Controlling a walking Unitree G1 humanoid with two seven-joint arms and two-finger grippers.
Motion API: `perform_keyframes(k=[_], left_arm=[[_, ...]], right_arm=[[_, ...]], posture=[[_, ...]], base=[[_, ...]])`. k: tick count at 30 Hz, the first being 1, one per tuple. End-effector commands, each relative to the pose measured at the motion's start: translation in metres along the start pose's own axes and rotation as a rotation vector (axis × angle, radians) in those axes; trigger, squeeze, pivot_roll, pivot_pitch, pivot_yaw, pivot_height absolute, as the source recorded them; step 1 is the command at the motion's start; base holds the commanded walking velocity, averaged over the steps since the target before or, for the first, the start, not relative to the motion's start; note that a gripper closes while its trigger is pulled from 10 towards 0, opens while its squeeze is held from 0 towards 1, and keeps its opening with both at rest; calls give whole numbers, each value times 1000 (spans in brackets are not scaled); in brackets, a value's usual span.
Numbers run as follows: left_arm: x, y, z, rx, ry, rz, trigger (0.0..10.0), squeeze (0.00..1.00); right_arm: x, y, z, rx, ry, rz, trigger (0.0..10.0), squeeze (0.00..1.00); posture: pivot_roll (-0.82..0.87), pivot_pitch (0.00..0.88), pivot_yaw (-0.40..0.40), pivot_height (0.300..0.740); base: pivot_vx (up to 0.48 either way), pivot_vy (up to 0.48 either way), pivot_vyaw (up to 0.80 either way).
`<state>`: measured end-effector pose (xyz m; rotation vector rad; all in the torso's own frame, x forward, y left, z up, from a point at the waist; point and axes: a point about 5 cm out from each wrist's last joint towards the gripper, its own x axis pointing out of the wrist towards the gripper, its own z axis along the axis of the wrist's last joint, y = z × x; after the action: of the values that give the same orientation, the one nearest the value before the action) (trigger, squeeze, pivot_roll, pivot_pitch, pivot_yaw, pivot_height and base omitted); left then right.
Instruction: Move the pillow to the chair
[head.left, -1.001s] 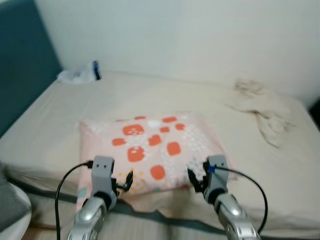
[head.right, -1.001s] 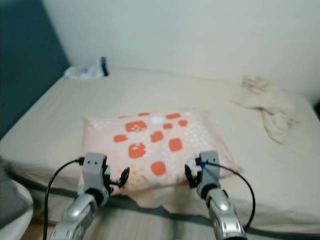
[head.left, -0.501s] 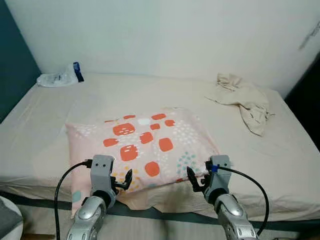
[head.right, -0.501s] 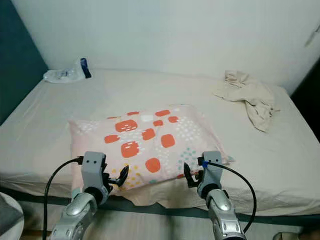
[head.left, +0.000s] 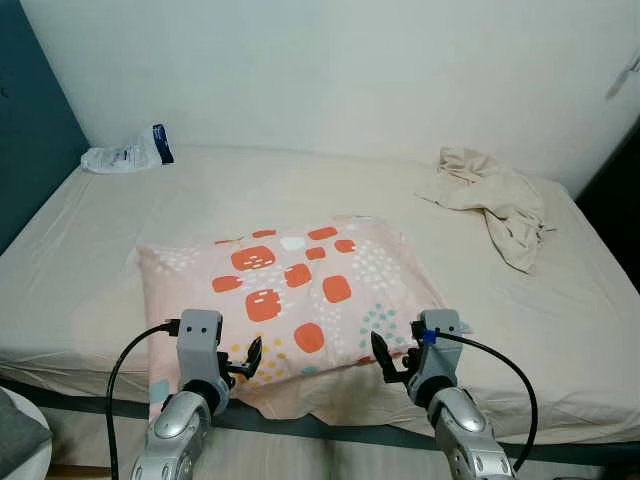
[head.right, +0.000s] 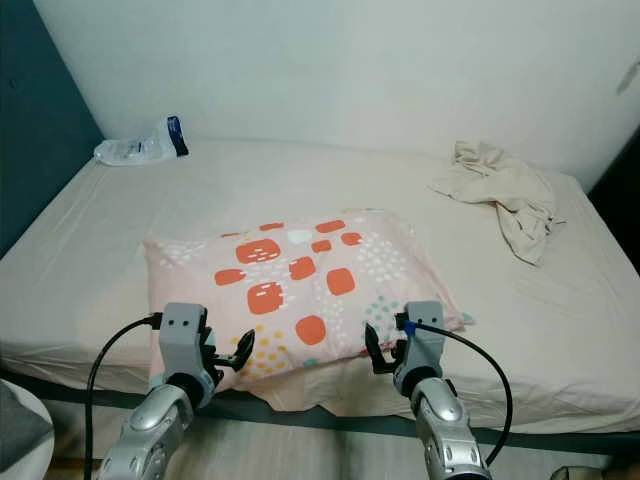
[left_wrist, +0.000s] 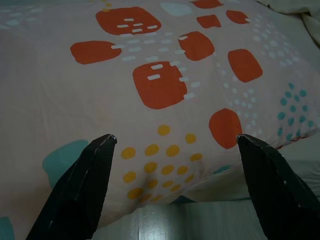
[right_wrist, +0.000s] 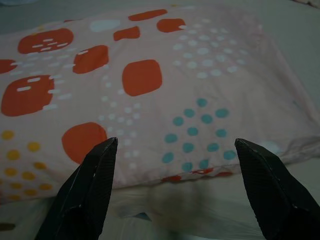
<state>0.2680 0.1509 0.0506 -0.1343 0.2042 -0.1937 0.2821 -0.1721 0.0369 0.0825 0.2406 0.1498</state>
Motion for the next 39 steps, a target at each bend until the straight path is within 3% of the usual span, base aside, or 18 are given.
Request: perform_keyframes(k=[1, 2, 3, 10, 11, 22, 33, 39], left_arm=[[-2, 0, -5, -25, 13, -3, 10000, 1000], [-2, 0, -5, -25, 13, -3, 10000, 1000], [-2, -1, -5, -30, 11, -7, 10000, 1000], [-1, 2, -5, -23, 13, 21, 10000, 1000], [-1, 3, -4, -24, 13, 25, 10000, 0], [-1, 2, -2, -38, -7, 6, 10000, 0], [-1, 2, -3, -39, -7, 11, 10000, 0], [-1, 2, -3, -37, -10, 7, 10000, 0]], right_arm=[[-3, -4, -2, 23, -1, -32, 10000, 98], [-3, -4, -2, 23, -1, -32, 10000, 98], [-3, -5, -2, 25, 0, -34, 10000, 0], [-2, -6, -2, 34, 0, -41, 10000, 0], [-2, -7, -2, 39, -1, -44, 10000, 0], [-2, -10, -2, 48, 9, -68, 10000, 0], [-2, -9, -3, 53, 8, -59, 10000, 0], [-1, -9, -3, 51, 8, -55, 10000, 0]], posture=[[-10, 131, 6, 740], [-10, 131, 6, 740], [-9, 131, 5, 740], [-10, 130, 4, 740], [-10, 131, 3, 740], [-12, 132, 5, 740], [-13, 134, 4, 740], [-12, 127, 2, 740]], base=[[0, 0, 0], [0, 0, 0], [0, 0, 0], [0, 0, 0], [0, 0, 0], [0, 0, 0], [0, 0, -759], [0, 0, 0]])
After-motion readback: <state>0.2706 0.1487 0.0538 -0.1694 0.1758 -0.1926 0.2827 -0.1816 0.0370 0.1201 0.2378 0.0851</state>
